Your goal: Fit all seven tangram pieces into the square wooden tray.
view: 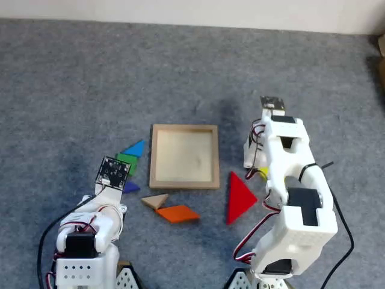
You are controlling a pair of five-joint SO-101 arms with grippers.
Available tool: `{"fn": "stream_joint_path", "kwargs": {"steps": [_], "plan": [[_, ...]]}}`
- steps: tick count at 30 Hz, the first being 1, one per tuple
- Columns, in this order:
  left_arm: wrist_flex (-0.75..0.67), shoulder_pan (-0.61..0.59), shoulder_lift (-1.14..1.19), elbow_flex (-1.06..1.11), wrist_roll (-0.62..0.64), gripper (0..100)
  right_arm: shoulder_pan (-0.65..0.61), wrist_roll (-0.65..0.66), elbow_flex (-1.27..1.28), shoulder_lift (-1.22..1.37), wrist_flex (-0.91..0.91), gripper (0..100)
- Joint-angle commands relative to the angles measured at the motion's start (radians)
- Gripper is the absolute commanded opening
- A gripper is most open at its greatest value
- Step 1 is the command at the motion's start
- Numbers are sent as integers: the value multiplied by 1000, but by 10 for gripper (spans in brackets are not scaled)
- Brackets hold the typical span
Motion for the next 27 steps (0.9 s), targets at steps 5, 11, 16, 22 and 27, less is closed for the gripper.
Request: {"fn": "stream_joint_path", "kwargs": {"steps": [5, 11, 16, 22, 27], "plan": [[6, -8, -2, 19, 6, 7, 21, -9, 2, -61, -15, 300], [6, -8, -2, 19, 6, 7, 48, -9, 2, -62, -13, 237], [6, -8, -2, 19, 6, 7, 50, -8, -5, -68, -13, 156], [6, -8, -2, 19, 6, 7, 42, 74, -24, -74, 67, 153], [6, -8, -2, 19, 6, 7, 28, 81, -113, -139, 131, 152]]}}
